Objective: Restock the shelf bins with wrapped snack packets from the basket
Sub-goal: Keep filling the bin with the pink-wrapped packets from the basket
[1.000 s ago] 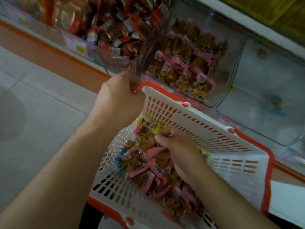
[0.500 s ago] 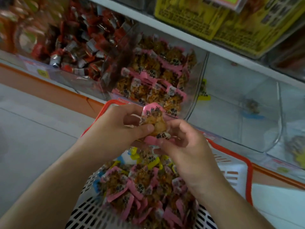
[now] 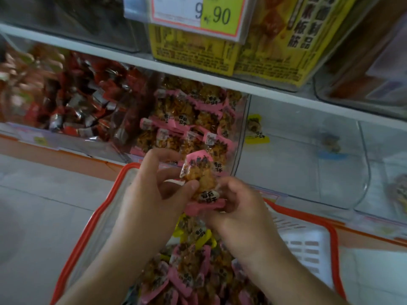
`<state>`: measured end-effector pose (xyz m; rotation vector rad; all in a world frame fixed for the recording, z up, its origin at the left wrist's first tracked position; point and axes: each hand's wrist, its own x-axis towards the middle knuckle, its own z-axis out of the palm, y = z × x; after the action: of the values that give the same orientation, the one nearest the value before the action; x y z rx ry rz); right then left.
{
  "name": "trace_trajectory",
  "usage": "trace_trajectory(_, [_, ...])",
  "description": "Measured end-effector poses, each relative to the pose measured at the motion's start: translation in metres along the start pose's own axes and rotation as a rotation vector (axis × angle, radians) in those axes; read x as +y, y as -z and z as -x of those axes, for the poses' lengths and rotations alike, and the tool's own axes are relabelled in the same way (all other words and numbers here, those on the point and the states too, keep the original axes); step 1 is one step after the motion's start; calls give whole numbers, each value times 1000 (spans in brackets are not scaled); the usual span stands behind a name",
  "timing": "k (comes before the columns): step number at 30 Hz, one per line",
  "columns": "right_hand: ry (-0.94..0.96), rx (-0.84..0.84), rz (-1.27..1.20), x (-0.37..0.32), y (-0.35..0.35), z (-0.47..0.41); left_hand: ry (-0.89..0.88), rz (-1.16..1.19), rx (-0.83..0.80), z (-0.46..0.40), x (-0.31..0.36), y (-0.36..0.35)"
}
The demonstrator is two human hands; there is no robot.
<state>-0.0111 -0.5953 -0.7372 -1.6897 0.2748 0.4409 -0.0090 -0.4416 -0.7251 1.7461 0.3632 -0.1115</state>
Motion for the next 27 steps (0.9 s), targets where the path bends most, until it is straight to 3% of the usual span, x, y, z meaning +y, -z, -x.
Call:
trace_trajectory(7, [274, 220, 555, -9, 25, -5, -145, -179, 141, -38, 21, -5])
trace_trajectory(11, [278, 289, 599, -8, 50, -8, -238, -377, 114, -109, 34, -7])
trace_trajectory(20, [268, 252, 603, -8, 61, -15, -420, -885, -96, -191, 27, -25])
trace_trajectory(23, [284, 244, 626, -5, 62, -15, -426, -1090, -66, -196, 21, -29])
trace_trajectory(27, [281, 231, 641, -4, 61, -14, -447, -1196, -5, -189, 21, -35])
